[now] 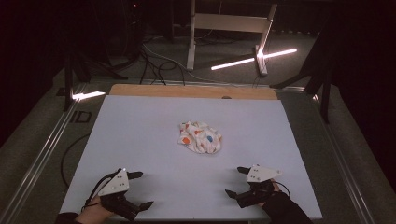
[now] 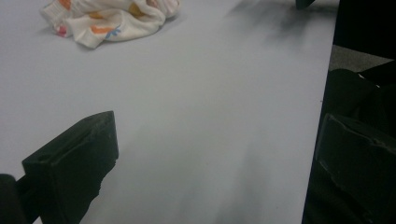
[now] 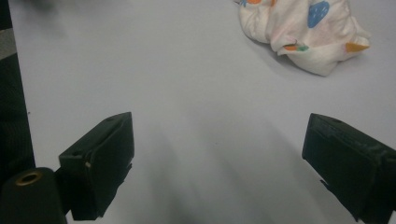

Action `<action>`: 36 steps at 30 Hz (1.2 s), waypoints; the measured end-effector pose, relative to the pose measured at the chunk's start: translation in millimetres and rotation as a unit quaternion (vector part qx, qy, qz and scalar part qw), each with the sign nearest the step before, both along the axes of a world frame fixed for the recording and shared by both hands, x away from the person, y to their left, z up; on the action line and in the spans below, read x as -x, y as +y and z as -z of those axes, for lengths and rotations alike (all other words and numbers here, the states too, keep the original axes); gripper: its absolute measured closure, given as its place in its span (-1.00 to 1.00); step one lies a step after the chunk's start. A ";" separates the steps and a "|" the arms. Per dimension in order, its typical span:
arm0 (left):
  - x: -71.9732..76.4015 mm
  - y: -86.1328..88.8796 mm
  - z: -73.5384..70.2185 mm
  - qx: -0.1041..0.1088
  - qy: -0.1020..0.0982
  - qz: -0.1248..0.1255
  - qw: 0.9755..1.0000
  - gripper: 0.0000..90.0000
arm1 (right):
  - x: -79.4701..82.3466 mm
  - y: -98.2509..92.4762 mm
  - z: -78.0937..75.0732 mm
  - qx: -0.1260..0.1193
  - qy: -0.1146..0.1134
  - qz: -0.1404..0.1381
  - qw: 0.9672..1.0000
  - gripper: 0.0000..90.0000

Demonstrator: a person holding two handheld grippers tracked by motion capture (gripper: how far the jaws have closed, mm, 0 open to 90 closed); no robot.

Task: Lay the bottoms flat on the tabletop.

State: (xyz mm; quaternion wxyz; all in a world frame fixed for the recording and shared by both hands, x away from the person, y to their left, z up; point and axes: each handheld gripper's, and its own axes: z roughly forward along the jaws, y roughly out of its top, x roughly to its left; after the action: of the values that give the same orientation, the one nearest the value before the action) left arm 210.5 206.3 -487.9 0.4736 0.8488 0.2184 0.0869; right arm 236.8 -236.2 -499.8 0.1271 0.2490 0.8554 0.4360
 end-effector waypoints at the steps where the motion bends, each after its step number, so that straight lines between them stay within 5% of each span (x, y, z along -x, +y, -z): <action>1: 0.0 -0.5 -1.5 0.002 -0.002 0.003 1.000 -1.00 | 0.3 -0.1 -0.9 -0.001 0.001 0.002 1.000 -0.79; 18: -4.2 -7.4 -20.3 0.010 -0.003 0.033 0.999 -1.00 | 5.5 0.1 -34.6 -0.036 -0.012 0.003 0.999 -0.74; 26: -18.3 -9.2 -30.9 0.015 0.002 0.028 0.999 -1.00 | -1.0 1.3 -57.7 -0.034 -0.033 0.000 0.999 -0.74; 36: -38.5 -16.7 -41.9 -0.007 -0.007 0.022 1.000 -1.00 | -19.2 -0.1 -74.8 -0.037 -0.054 0.019 0.998 -0.74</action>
State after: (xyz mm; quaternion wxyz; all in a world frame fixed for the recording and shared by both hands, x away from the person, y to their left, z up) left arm 249.0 189.6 -446.0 0.4707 0.8562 0.1955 0.0844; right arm 256.0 -236.3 -425.0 0.1718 0.2455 0.8259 0.4777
